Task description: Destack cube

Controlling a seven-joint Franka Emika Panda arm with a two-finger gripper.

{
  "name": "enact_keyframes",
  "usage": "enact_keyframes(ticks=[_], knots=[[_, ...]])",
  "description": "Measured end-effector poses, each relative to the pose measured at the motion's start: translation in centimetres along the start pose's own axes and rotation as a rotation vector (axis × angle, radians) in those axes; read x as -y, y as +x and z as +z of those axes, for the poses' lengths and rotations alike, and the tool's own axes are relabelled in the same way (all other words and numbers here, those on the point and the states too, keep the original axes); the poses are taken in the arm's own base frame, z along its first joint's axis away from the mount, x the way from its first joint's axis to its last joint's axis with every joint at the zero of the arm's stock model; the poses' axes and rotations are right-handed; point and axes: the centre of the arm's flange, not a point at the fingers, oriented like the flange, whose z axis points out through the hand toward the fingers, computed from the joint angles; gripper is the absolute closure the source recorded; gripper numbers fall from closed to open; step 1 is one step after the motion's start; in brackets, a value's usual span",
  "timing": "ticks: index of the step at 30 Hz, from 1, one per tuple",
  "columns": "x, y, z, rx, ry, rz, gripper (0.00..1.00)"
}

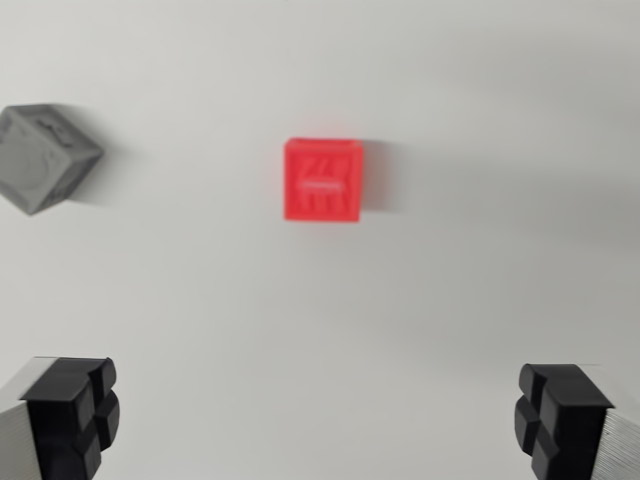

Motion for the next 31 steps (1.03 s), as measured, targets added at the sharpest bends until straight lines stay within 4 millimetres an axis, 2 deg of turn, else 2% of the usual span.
enact_keyframes(ticks=[8, 31], knots=[[0.01, 0.03, -0.66, 0.000, 0.000, 0.000, 0.00], [0.01, 0.03, -0.62, 0.001, 0.000, 0.000, 0.00]])
